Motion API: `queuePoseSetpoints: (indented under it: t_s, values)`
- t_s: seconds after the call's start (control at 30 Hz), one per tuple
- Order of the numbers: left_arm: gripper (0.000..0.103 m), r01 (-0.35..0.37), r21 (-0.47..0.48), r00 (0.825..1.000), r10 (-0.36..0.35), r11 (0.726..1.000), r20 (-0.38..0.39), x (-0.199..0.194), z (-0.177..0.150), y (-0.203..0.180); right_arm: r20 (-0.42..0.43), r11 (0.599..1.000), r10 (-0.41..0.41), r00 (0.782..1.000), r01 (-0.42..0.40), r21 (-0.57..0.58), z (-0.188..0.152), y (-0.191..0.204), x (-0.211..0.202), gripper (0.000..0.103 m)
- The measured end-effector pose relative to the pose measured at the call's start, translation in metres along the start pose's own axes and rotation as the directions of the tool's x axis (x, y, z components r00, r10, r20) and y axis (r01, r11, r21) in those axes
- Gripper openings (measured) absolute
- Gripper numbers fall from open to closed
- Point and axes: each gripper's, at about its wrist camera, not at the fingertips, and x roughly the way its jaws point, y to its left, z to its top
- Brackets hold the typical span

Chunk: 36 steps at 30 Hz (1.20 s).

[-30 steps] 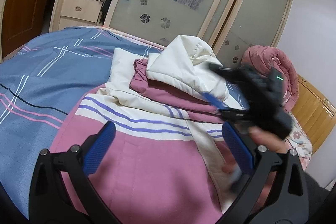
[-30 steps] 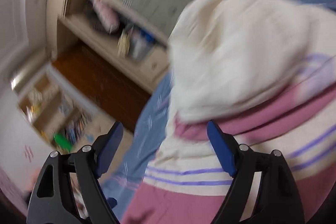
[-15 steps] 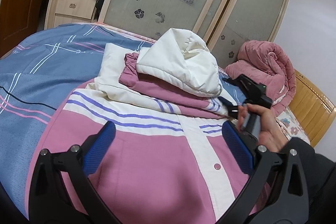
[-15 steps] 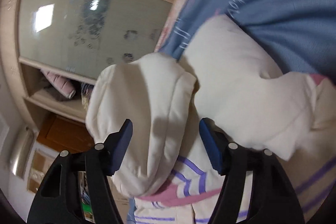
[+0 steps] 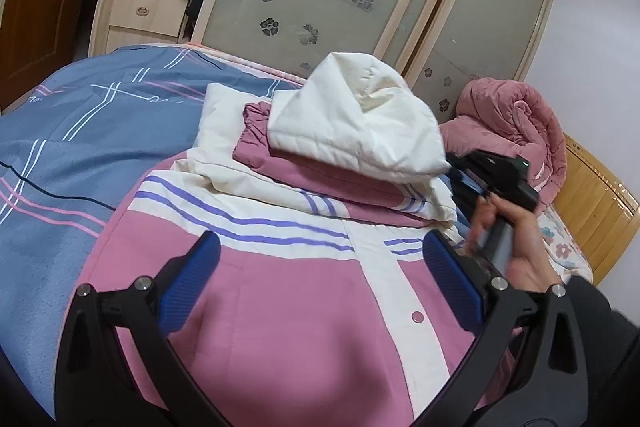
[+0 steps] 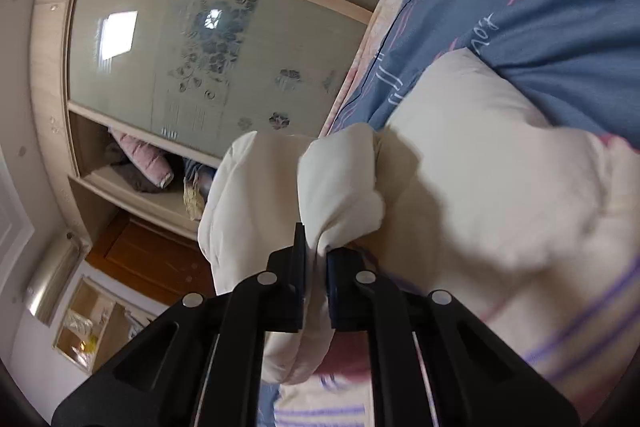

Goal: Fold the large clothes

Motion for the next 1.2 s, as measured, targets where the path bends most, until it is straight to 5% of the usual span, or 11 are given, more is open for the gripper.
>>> queuePoseSetpoints:
  t_s: [0.27, 0.37, 0.43, 0.57, 0.7, 0.77, 0.9, 0.97, 1.0, 1.07, 1.2]
  values:
    - [0.101, 0.004, 0.029, 1.0, -0.004, 1.0, -0.008, -0.002, -0.001, -0.01, -0.049, 0.988, -0.151, 0.987, 0.15, -0.022, -0.035, -0.044, -0.003, 0.013]
    - [0.101, -0.003, 0.039, 1.0, 0.003, 0.999, -0.009, -0.002, -0.002, -0.013, -0.032, 0.997, -0.071, 0.997, 0.072, 0.031, -0.029, -0.05, -0.003, 0.04]
    - [0.101, -0.006, 0.044, 1.0, 0.007, 0.999, -0.008, -0.003, -0.002, -0.013, 0.011, 0.998, -0.041, 0.999, 0.041, 0.047, -0.03, -0.039, -0.015, 0.079]
    - [0.101, -0.013, 0.027, 1.0, 0.013, 1.0, -0.002, -0.006, -0.002, -0.009, 0.071, 0.973, -0.131, 0.989, 0.142, -0.182, -0.042, 0.023, -0.038, 0.086]
    - [0.101, -0.018, 0.028, 1.0, 0.018, 0.999, -0.004, -0.006, -0.003, -0.012, 0.243, 0.692, -0.259, 0.935, 0.355, -0.628, -0.078, 0.116, -0.017, 0.086]
    - [0.101, -0.022, 0.041, 1.0, 0.022, 0.999, -0.007, -0.005, -0.005, -0.016, 0.291, 0.576, -0.301, 0.908, 0.416, -0.704, -0.089, 0.141, 0.012, 0.086]
    - [0.101, -0.036, 0.059, 0.999, 0.037, 0.998, -0.016, -0.003, -0.007, -0.019, 0.325, 0.416, -0.397, 0.859, 0.484, -0.77, -0.094, 0.141, 0.071, 0.086]
    - [0.101, -0.043, 0.059, 0.999, 0.045, 0.997, -0.021, -0.003, -0.006, -0.018, 0.258, 0.328, -0.545, 0.798, 0.486, -0.81, -0.097, 0.111, 0.115, 0.087]
    - [0.101, -0.044, 0.057, 0.999, 0.045, 0.997, -0.02, -0.003, -0.005, -0.017, 0.198, 0.293, -0.644, 0.739, 0.477, -0.828, -0.099, 0.083, 0.139, 0.087]
    - [0.101, -0.045, 0.056, 0.999, 0.046, 0.997, -0.015, -0.004, -0.005, -0.017, 0.154, 0.282, -0.7, 0.698, 0.468, -0.837, -0.103, 0.049, 0.153, 0.094]
    - [0.101, -0.051, 0.069, 0.998, 0.053, 0.996, -0.017, -0.005, -0.005, -0.015, 0.128, 0.346, -0.668, 0.733, 0.458, -0.819, -0.097, 0.035, 0.145, 0.095]
